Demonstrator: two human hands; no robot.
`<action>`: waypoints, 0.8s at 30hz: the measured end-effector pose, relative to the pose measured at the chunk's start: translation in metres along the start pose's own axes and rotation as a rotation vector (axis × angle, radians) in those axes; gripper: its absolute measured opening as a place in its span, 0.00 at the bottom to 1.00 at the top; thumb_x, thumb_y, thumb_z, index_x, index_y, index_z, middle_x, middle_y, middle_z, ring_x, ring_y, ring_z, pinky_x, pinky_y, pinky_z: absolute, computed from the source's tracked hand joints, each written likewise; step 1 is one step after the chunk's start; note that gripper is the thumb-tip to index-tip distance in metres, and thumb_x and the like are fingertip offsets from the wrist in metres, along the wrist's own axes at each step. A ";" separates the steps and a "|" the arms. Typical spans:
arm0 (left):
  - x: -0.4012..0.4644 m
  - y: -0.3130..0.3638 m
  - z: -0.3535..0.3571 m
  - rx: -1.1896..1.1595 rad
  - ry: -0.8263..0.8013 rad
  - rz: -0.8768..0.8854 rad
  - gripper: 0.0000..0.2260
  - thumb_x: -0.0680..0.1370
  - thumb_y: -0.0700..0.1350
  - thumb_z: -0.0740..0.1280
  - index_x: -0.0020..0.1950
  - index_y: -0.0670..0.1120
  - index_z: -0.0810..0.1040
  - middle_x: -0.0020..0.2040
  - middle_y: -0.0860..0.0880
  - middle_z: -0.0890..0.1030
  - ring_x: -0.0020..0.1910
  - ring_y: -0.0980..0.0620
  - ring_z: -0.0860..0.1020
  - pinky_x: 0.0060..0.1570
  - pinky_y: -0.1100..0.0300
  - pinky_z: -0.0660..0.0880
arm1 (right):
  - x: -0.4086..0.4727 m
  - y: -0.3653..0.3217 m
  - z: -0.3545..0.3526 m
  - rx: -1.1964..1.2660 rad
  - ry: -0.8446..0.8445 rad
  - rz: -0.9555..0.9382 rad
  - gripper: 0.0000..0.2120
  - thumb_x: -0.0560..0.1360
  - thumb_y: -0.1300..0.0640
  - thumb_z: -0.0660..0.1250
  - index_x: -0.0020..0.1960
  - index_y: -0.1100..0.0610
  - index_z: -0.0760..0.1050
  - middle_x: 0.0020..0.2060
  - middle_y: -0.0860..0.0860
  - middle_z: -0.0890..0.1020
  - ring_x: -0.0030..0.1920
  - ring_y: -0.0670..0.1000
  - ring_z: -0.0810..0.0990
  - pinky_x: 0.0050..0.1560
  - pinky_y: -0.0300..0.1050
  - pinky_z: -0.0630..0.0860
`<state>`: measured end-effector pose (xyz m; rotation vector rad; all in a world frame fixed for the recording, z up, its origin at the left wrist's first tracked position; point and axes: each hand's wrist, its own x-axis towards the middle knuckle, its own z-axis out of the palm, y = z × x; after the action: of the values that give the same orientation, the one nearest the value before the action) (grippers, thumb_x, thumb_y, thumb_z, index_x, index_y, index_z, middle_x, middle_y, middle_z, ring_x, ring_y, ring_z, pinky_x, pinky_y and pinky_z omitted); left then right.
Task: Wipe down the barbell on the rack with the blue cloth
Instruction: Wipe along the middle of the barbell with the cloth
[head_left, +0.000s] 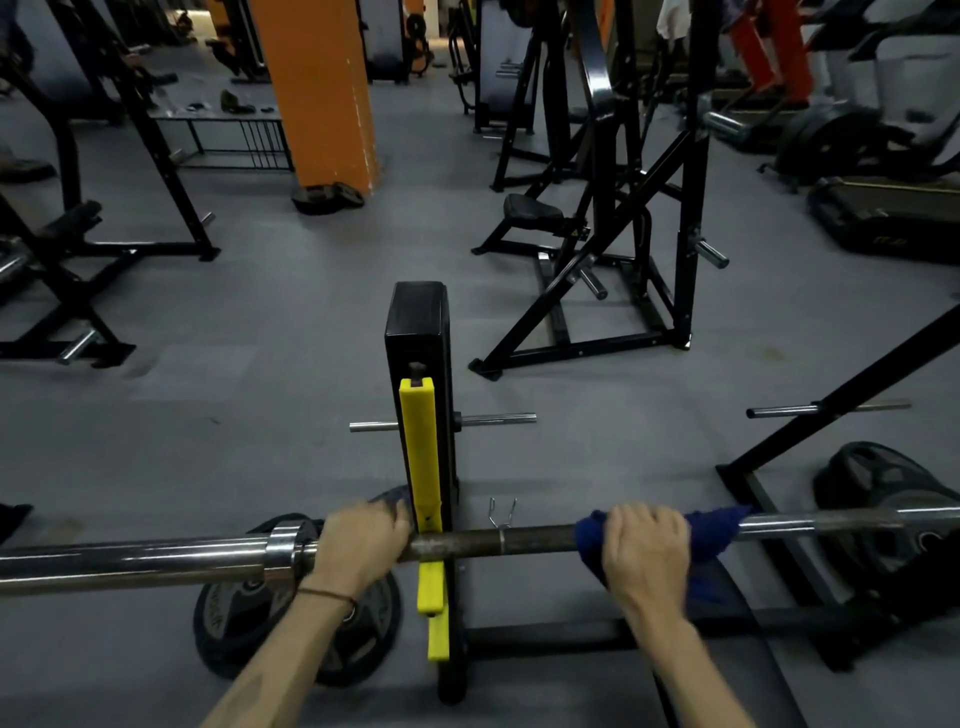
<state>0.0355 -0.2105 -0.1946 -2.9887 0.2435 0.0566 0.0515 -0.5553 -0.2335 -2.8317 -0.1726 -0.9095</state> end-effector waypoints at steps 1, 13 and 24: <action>-0.008 0.006 0.001 -0.059 0.073 -0.090 0.09 0.65 0.44 0.80 0.37 0.46 0.81 0.24 0.47 0.75 0.19 0.45 0.73 0.20 0.62 0.62 | -0.004 -0.032 0.005 0.047 0.023 -0.020 0.16 0.82 0.58 0.54 0.36 0.54 0.70 0.32 0.52 0.68 0.34 0.54 0.65 0.41 0.53 0.61; -0.047 0.026 0.029 -0.277 0.426 -0.147 0.19 0.83 0.49 0.56 0.68 0.42 0.78 0.54 0.47 0.81 0.52 0.45 0.77 0.62 0.46 0.72 | -0.005 0.001 -0.010 0.133 -0.087 -0.075 0.18 0.84 0.49 0.54 0.41 0.54 0.75 0.36 0.50 0.74 0.38 0.57 0.73 0.48 0.55 0.71; -0.035 0.029 0.039 -0.251 0.631 -0.181 0.18 0.83 0.49 0.56 0.48 0.44 0.83 0.42 0.47 0.82 0.40 0.46 0.77 0.47 0.49 0.73 | -0.012 -0.106 0.006 0.198 -0.107 -0.230 0.13 0.83 0.48 0.57 0.45 0.52 0.75 0.39 0.49 0.76 0.40 0.53 0.72 0.47 0.51 0.69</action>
<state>-0.0051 -0.2273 -0.2356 -3.1609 0.0255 -0.9457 0.0286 -0.4508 -0.2323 -2.7134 -0.5791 -0.7336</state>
